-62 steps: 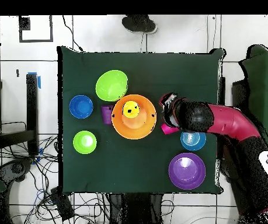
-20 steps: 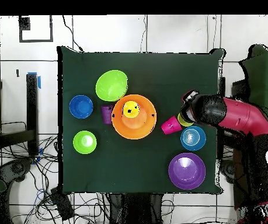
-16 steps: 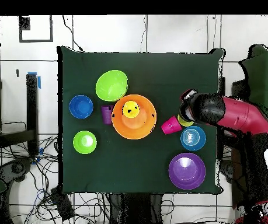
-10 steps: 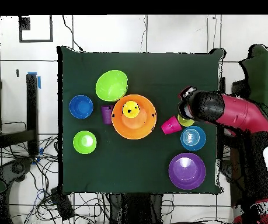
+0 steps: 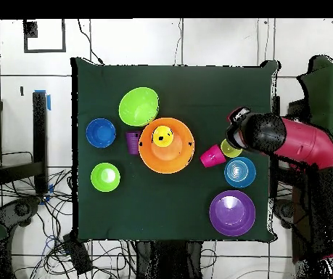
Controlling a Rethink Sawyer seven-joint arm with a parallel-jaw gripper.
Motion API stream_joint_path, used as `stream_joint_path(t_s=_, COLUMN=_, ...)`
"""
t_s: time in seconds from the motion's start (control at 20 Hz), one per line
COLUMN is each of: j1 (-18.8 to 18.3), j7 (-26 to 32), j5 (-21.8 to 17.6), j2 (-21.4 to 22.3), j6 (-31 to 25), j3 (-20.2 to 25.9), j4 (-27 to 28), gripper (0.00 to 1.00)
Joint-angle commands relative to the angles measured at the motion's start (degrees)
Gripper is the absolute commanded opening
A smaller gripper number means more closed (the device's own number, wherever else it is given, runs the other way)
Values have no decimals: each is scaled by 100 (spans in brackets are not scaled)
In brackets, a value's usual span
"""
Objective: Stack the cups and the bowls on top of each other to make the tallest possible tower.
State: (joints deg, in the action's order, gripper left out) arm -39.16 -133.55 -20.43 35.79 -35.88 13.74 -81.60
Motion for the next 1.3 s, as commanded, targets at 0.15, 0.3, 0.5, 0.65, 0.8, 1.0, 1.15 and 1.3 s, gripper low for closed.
stream_joint_path(t_s=0.15, j1=-168, j7=550, j5=-177, j2=96, j6=-200, j3=30, j4=-751, gripper=100)
stream_joint_path(t_s=0.3, j1=-195, j7=496, j5=-215, j2=99, j6=-78, j3=45, j4=-887, gripper=100)
stream_joint_path(t_s=0.5, j1=-265, j7=500, j5=-267, j2=25, j6=70, j3=111, j4=-976, gripper=100)
stream_joint_path(t_s=0.65, j1=-270, j7=421, j5=-289, j2=-44, j6=195, j3=128, j4=-1020, gripper=100)
stream_joint_path(t_s=0.8, j1=-239, j7=329, j5=-303, j2=-31, j6=301, j3=122, j4=-1112, gripper=100)
stream_joint_path(t_s=1.0, j1=-198, j7=236, j5=-294, j2=-72, j6=353, j3=117, j4=-1105, gripper=100)
stream_joint_path(t_s=1.15, j1=-207, j7=237, j5=-286, j2=-84, j6=355, j3=127, j4=-1061, gripper=100)
stream_joint_path(t_s=1.3, j1=-219, j7=242, j5=-307, j2=-115, j6=406, j3=132, j4=-1050, gripper=100)
